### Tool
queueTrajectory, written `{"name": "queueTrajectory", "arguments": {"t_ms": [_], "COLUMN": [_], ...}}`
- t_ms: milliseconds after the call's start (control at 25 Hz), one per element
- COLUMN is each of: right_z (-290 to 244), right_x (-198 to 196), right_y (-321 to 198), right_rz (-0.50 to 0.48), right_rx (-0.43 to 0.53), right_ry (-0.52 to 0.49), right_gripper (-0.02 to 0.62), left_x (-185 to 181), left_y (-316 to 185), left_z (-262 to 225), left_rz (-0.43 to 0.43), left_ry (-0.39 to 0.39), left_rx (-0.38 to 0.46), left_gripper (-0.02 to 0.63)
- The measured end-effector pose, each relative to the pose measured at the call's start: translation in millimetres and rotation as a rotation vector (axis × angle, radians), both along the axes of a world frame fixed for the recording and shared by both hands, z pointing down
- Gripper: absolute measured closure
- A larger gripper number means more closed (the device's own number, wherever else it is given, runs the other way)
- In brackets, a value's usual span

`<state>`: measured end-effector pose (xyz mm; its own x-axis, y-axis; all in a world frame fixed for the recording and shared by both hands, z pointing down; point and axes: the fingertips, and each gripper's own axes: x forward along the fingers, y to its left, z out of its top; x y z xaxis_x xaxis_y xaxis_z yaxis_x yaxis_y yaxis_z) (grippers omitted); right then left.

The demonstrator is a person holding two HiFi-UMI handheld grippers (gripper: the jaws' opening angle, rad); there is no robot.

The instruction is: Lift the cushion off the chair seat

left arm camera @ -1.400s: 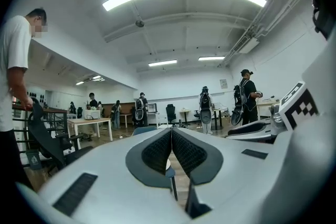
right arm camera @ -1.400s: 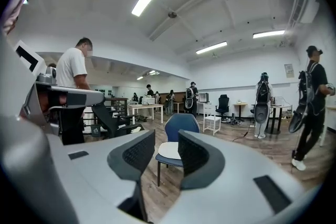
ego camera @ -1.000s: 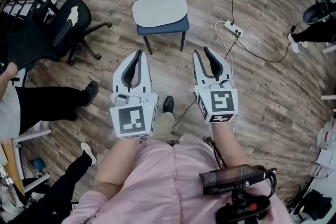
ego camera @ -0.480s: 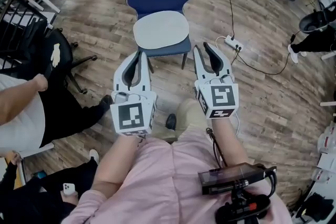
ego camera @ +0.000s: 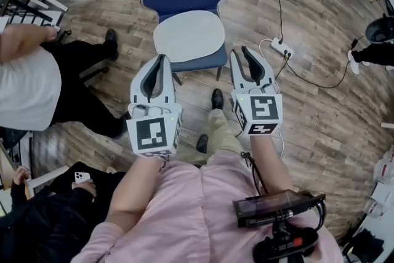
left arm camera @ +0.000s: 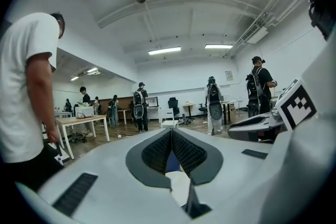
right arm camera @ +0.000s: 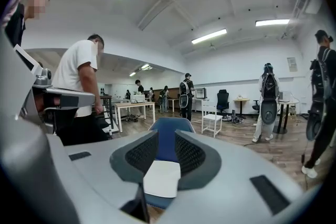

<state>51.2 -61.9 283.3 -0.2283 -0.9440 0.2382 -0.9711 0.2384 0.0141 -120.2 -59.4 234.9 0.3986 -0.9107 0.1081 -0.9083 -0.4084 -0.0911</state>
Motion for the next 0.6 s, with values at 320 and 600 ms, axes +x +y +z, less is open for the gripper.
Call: {"name": "queueTrajectory", "arguments": {"t_ms": [320, 600], "right_z": [7.5, 12.4], "right_x": [44.6, 55.2], "right_y": [-114.3, -193.9], "right_rz": [-0.028, -0.070], "right_rx": [-0.023, -0.031], "right_ry": [-0.036, -0.022], "right_gripper": [0.499, 0.499], "left_x": [35.6, 41.1], "left_y": [-101.2, -170.8], "left_z": [2.9, 9.8], "left_rz": [-0.046, -0.098], "left_ry": [-0.047, -0.036], "left_rx": [-0.024, -0.028], "left_gripper": [0.592, 0.592]}}
